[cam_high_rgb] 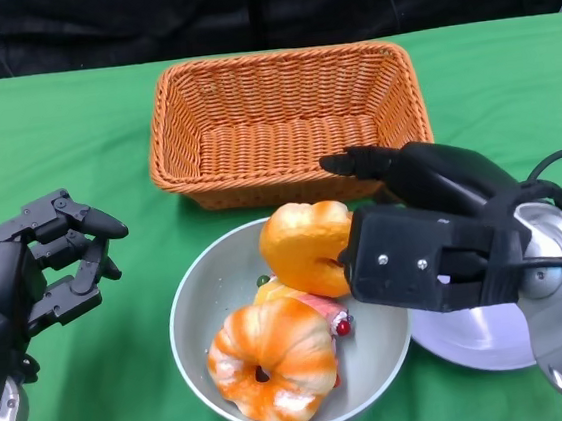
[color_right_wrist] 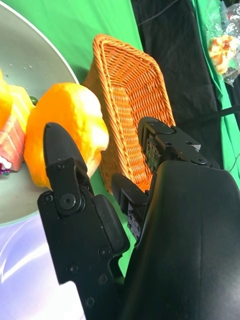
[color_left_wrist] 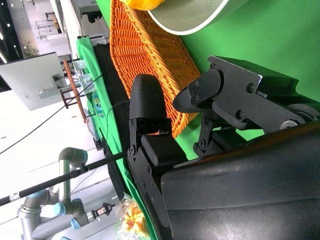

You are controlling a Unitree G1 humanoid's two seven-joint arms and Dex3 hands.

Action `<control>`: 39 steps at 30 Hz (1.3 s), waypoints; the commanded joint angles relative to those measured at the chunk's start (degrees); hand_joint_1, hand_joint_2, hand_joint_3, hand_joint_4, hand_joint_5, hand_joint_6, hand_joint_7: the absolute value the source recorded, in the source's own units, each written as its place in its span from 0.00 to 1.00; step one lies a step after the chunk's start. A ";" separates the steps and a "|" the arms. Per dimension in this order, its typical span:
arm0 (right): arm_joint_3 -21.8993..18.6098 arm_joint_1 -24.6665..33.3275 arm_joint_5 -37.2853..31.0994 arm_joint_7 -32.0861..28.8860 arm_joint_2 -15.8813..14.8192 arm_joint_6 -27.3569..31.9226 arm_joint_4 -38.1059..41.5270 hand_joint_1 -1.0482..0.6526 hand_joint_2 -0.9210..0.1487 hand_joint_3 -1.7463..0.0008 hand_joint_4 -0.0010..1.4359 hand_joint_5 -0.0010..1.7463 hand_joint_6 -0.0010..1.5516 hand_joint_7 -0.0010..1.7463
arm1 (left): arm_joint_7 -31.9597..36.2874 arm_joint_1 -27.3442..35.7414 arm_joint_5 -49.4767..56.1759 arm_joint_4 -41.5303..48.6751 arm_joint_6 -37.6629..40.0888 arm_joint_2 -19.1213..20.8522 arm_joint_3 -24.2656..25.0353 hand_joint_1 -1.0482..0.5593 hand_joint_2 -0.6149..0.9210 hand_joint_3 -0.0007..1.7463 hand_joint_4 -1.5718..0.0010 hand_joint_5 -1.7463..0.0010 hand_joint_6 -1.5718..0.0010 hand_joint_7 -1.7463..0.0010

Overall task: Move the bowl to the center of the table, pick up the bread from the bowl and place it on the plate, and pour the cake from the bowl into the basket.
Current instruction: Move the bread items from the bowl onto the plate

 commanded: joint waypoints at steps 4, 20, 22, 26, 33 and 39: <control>2.38 -2.27 -0.18 0.95 -1.07 -0.36 2.23 0.06 0.00 0.85 0.41 0.02 0.20 0.00 | 0.77 -0.96 0.82 1.05 -0.69 1.12 0.34 0.67 0.84 0.53 0.51 0.11 0.47 0.36; 6.19 -5.17 -0.70 -4.70 0.67 -3.46 13.01 0.07 0.00 0.85 0.42 0.02 0.22 0.01 | 0.44 -0.73 0.62 1.10 -0.79 1.03 0.45 0.66 0.84 0.53 0.51 0.10 0.47 0.36; 6.42 -5.29 -0.86 -5.94 0.76 -4.09 14.08 0.08 0.00 0.86 0.43 0.02 0.23 0.01 | 0.23 -0.71 0.49 1.05 -0.76 0.97 0.46 0.66 0.84 0.53 0.51 0.10 0.47 0.35; 6.70 -5.53 -0.74 -8.13 0.95 -5.48 16.09 0.08 0.00 0.86 0.43 0.02 0.23 0.01 | -0.32 -0.67 0.16 1.07 -0.54 0.90 0.49 0.66 0.84 0.53 0.51 0.10 0.47 0.35; 7.45 -6.25 -1.24 -11.08 1.77 -5.90 19.00 0.09 0.00 0.86 0.44 0.02 0.23 0.01 | -0.25 -0.73 0.35 1.21 -0.50 0.83 0.34 0.66 0.83 0.54 0.52 0.10 0.48 0.34; 7.59 -6.42 -1.11 -11.68 1.77 -6.14 19.51 0.09 0.00 0.86 0.44 0.02 0.23 0.01 | -0.30 -0.75 0.29 1.23 -0.47 0.82 0.35 0.66 0.84 0.54 0.52 0.10 0.48 0.34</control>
